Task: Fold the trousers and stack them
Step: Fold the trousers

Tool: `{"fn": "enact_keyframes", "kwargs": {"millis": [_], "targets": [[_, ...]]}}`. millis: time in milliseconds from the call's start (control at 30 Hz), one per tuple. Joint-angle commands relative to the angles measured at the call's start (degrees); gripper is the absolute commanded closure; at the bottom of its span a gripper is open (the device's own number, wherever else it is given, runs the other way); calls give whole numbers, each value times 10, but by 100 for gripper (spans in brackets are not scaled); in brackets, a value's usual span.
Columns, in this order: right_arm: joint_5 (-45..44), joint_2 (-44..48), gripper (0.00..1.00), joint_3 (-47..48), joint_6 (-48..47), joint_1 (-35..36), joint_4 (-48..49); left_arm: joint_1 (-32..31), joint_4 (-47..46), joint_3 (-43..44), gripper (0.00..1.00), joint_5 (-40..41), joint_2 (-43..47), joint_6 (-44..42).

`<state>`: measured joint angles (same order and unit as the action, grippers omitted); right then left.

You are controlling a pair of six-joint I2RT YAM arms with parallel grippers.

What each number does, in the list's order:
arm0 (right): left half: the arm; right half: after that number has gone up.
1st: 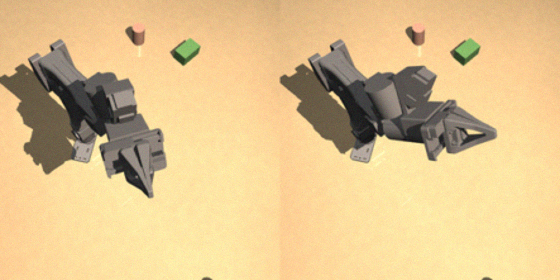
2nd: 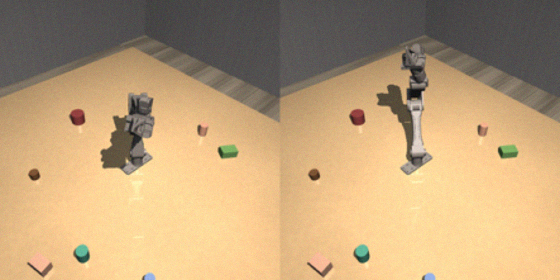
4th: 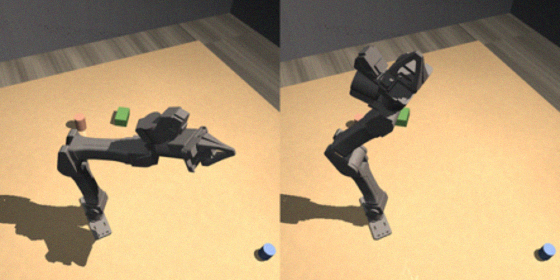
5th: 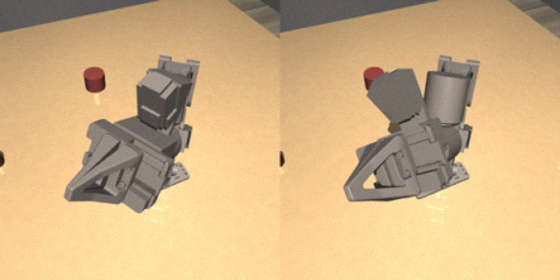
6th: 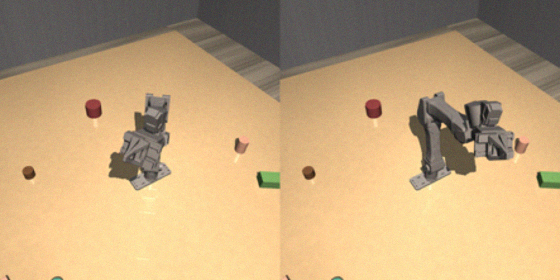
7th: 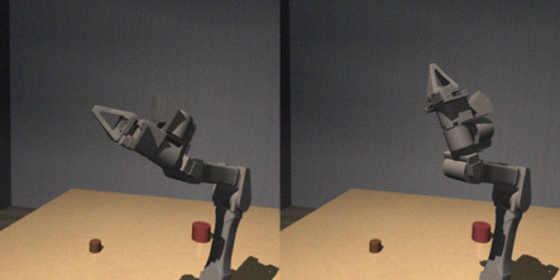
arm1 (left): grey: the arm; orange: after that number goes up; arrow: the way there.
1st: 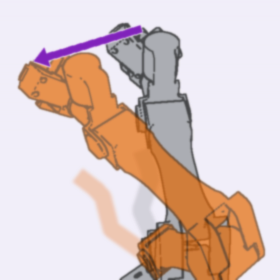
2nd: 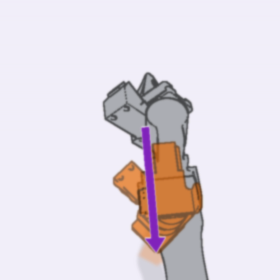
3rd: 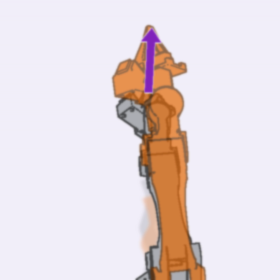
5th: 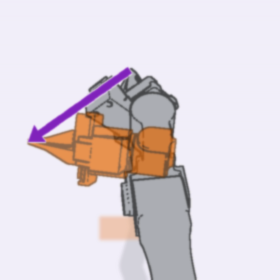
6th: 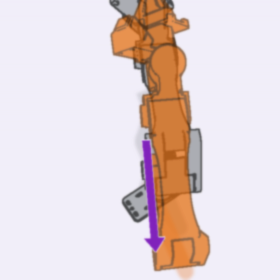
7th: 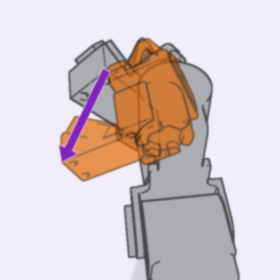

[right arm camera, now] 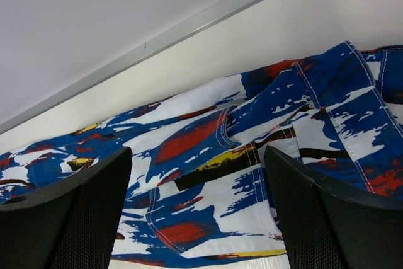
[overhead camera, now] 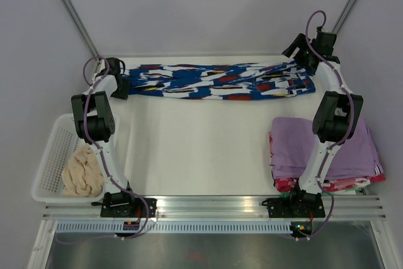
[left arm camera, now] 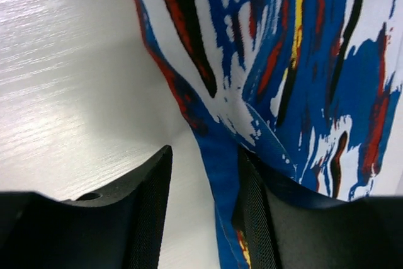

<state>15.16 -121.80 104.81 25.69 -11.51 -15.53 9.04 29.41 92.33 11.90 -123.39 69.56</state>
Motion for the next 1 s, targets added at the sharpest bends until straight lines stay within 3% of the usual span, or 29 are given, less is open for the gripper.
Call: {"fn": "enact_keyframes", "kwargs": {"millis": [0,300,400,433,500,700,967], "targets": [[-3,-2,9,22,-2,2,-5,2,-55,1,49,21,-12,8],[-8,3,9,21,-5,4,-13,2,-112,6,49,16,-32,-4],[-14,6,9,21,-9,5,-18,4,-108,7,74,16,-40,2],[-14,7,9,20,-12,6,-22,4,-103,8,89,14,-42,5],[-17,9,9,18,-13,7,-26,4,-98,8,98,11,-41,8],[-23,14,9,14,-13,9,-26,5,-75,14,98,50,0,-25],[-21,6,9,14,-9,16,-23,4,93,172,98,99,-16,-114]]}}
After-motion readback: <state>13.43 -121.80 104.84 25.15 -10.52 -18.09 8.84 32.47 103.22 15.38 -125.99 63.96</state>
